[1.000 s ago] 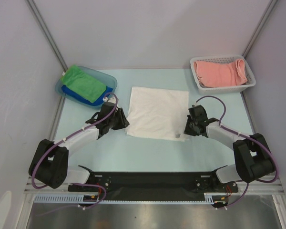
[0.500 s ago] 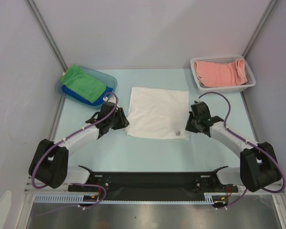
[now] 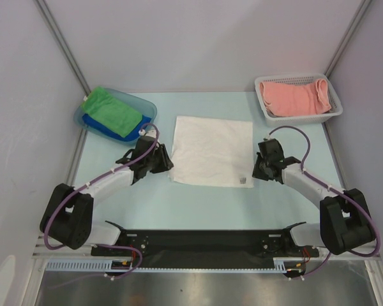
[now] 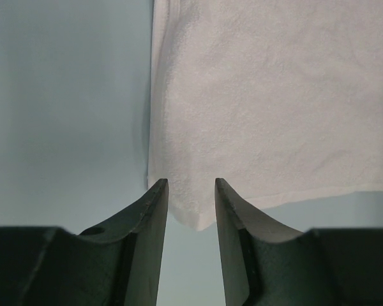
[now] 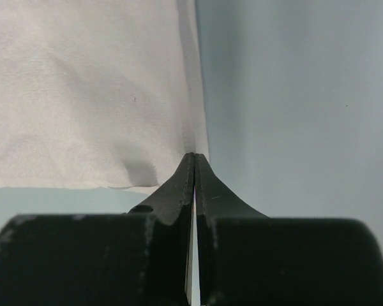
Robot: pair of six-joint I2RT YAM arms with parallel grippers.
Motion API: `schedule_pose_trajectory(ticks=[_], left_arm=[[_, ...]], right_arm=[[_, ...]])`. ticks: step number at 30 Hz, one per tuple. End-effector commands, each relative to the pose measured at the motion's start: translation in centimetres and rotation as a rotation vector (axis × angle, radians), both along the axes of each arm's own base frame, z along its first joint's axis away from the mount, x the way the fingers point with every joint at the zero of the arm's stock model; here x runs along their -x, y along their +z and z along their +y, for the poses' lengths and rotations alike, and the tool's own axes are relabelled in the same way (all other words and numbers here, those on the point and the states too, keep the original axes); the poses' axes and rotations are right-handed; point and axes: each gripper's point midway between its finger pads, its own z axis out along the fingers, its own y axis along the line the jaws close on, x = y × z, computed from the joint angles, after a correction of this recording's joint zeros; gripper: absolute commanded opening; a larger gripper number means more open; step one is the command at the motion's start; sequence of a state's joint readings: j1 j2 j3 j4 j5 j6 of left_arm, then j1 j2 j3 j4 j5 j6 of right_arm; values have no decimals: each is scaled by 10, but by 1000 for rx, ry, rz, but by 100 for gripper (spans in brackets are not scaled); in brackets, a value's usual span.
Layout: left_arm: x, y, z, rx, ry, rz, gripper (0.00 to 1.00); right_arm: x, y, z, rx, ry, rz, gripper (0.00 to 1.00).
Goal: Fold and stack the towels
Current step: Fold the towel
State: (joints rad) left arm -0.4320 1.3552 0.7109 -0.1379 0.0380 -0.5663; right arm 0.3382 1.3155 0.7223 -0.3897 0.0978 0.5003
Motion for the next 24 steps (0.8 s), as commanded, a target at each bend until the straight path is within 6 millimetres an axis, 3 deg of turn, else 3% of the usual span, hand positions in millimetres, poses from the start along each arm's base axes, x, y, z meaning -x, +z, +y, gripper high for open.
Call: schedule_pose_trajectory(ticks=[1, 6, 11, 15, 19, 23, 24], left_arm=[[-14, 17, -8, 18, -23, -51, 41], [-16, 12, -9, 15, -18, -39, 41], [-12, 3, -5, -2, -16, -27, 43], [-5, -6, -6, -9, -29, -14, 44], [-1, -16, -9, -25, -43, 2, 44], [0, -34, -9, -80, -55, 35, 44], [2, -43, -4, -123, -42, 52, 44]], right_arm=[[1, -10, -10, 29, -11, 9, 0], [1, -13, -7, 23, -9, 15, 13], [-3, 4, -8, 55, -16, -26, 29], [-8, 22, -6, 81, -21, -83, 31], [-14, 36, 13, 53, 18, -130, 31], [-20, 32, 36, 37, 67, -134, 31], [-18, 23, 43, 42, 85, -113, 31]])
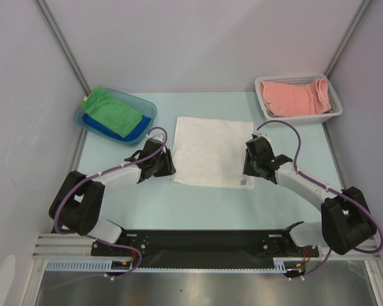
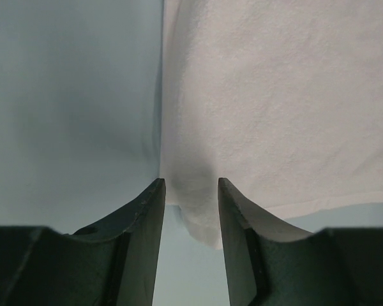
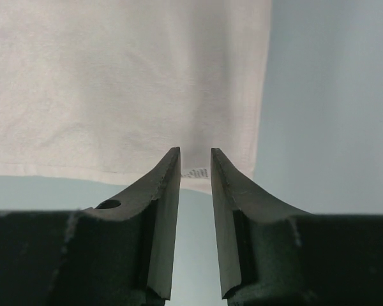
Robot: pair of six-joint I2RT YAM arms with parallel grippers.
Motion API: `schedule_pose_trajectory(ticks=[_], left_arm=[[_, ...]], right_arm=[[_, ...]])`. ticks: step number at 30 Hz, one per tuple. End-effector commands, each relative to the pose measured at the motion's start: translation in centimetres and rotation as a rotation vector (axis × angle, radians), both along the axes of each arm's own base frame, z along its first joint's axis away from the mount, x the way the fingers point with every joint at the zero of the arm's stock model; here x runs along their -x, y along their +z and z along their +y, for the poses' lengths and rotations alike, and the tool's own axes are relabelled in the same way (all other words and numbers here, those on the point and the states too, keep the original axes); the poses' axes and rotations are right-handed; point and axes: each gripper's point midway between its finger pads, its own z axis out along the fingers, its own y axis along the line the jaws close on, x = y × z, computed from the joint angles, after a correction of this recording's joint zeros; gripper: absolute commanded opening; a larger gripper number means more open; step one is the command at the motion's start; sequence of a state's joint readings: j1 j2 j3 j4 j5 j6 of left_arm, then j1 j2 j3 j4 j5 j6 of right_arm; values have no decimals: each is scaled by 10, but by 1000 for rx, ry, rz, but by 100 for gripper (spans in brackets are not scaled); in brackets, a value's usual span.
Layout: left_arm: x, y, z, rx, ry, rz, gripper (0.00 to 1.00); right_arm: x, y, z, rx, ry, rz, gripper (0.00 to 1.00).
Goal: Fold and stack the towels
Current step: Fold the towel
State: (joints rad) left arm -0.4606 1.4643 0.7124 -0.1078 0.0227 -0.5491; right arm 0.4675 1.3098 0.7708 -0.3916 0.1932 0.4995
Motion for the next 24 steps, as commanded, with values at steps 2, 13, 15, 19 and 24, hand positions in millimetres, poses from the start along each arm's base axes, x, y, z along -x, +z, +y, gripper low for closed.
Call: schedule_pose_trajectory(ticks=[2, 13, 15, 19, 24], left_arm=[[-3, -18, 9, -133, 6, -3, 45], [4, -26, 33, -376, 46, 18, 44], [6, -27, 28, -361, 22, 32, 44], [11, -35, 20, -347, -9, 63, 40], [21, -41, 16, -312, -25, 100, 18]], right_arm=[[-14, -4, 24, -15, 28, -23, 31], [2, -54, 14, 54, 24, 87, 37], [4, -56, 13, 56, 22, 96, 40], [4, -57, 15, 56, 36, 105, 40], [12, -58, 19, 33, 58, 130, 40]])
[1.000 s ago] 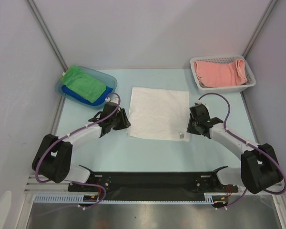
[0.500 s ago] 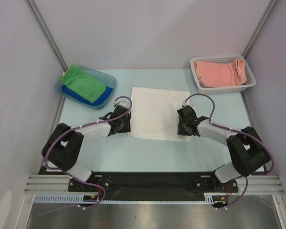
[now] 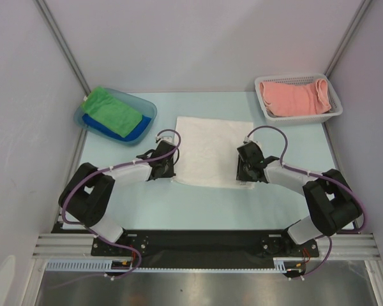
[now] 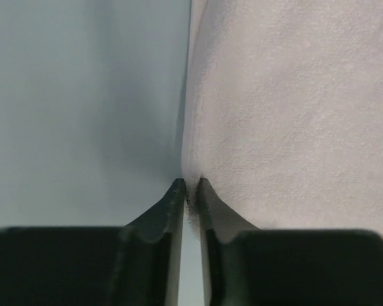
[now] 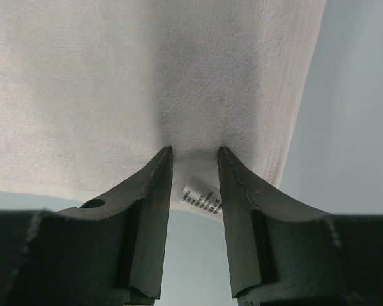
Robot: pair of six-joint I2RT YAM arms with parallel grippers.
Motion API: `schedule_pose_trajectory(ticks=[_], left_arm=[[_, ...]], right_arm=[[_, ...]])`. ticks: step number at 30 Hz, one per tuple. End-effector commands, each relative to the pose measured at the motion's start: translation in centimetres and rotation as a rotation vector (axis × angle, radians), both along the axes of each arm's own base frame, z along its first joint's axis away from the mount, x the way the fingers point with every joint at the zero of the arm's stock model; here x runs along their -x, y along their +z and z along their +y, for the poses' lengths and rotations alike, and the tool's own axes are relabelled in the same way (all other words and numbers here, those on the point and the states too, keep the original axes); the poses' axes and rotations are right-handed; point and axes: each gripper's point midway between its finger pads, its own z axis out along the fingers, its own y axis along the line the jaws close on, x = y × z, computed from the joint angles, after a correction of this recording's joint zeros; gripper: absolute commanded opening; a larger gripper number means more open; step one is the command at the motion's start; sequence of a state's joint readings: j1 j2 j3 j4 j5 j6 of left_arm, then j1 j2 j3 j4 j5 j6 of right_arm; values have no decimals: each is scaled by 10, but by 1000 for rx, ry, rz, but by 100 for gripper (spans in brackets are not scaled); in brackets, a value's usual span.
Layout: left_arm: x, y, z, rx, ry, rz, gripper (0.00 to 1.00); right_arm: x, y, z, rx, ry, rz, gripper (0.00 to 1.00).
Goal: Fold and stack the towels
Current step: Fold the towel
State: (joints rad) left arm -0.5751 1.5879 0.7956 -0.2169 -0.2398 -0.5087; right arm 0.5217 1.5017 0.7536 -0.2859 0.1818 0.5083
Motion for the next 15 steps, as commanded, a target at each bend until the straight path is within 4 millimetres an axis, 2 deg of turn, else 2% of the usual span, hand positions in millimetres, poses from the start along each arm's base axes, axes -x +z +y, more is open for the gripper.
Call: schedule_pose_trajectory(ticks=[1, 5, 6, 7, 15], left_arm=[[26, -18, 6, -26, -28, 101, 12], [40, -14, 7, 15, -23, 116, 0], [47, -16, 9, 28, -12, 124, 0], [48, -8, 7, 55, -14, 103, 0], [88, 1, 12, 120, 8, 123, 1]], right_arm=[[14, -10, 0, -9, 9, 51, 39], [26, -12, -3, -13, 16, 74, 39], [29, -12, -3, -16, 22, 78, 39], [31, -9, -2, -28, 21, 75, 39], [81, -7, 6, -59, 56, 123, 39]])
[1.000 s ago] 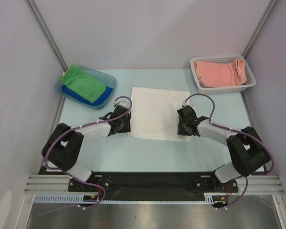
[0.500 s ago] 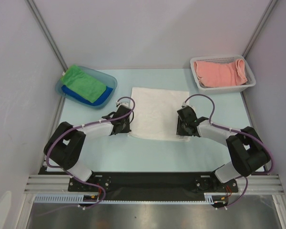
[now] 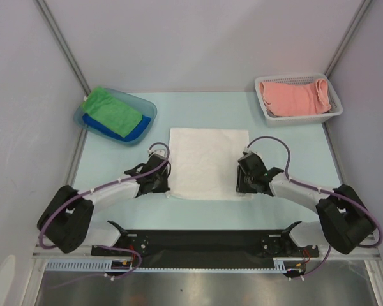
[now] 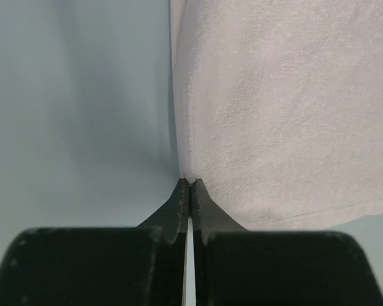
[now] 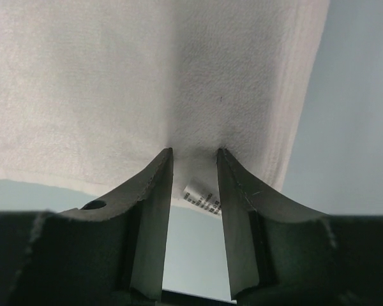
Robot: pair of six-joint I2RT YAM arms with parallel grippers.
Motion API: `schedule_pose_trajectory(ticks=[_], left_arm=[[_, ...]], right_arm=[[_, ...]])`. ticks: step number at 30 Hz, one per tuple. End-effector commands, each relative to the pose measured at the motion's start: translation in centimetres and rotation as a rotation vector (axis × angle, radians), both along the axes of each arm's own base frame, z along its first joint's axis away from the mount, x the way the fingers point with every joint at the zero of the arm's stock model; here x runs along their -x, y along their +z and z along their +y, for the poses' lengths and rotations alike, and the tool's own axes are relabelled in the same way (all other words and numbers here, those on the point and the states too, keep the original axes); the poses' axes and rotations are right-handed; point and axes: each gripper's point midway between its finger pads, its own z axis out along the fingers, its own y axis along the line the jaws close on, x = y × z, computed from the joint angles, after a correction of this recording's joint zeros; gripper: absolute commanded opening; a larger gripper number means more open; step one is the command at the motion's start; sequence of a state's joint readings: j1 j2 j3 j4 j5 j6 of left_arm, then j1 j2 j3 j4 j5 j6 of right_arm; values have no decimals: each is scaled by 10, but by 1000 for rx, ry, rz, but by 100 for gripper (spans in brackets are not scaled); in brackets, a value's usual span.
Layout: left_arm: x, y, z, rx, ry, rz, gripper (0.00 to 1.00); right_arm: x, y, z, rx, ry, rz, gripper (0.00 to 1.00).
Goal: Fold and stack the towels
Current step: Fold the towel
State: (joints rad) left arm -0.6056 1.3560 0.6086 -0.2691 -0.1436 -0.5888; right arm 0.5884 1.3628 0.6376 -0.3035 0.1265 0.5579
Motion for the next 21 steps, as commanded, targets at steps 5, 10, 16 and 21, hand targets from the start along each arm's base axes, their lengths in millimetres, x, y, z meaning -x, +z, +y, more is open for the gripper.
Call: schedule_pose_trajectory(ticks=[5, 10, 16, 21], left_arm=[[45, 7, 13, 43, 25, 70, 9], [26, 64, 13, 67, 25, -59, 41], [-43, 129, -6, 121, 47, -204, 45], [-116, 130, -26, 150, 50, -234, 31]], right_arm=[[65, 6, 3, -40, 24, 100, 40], [32, 67, 3, -80, 1, -64, 48], [-66, 119, 3, -171, -32, -219, 48], [-138, 110, -4, -187, -87, -243, 41]])
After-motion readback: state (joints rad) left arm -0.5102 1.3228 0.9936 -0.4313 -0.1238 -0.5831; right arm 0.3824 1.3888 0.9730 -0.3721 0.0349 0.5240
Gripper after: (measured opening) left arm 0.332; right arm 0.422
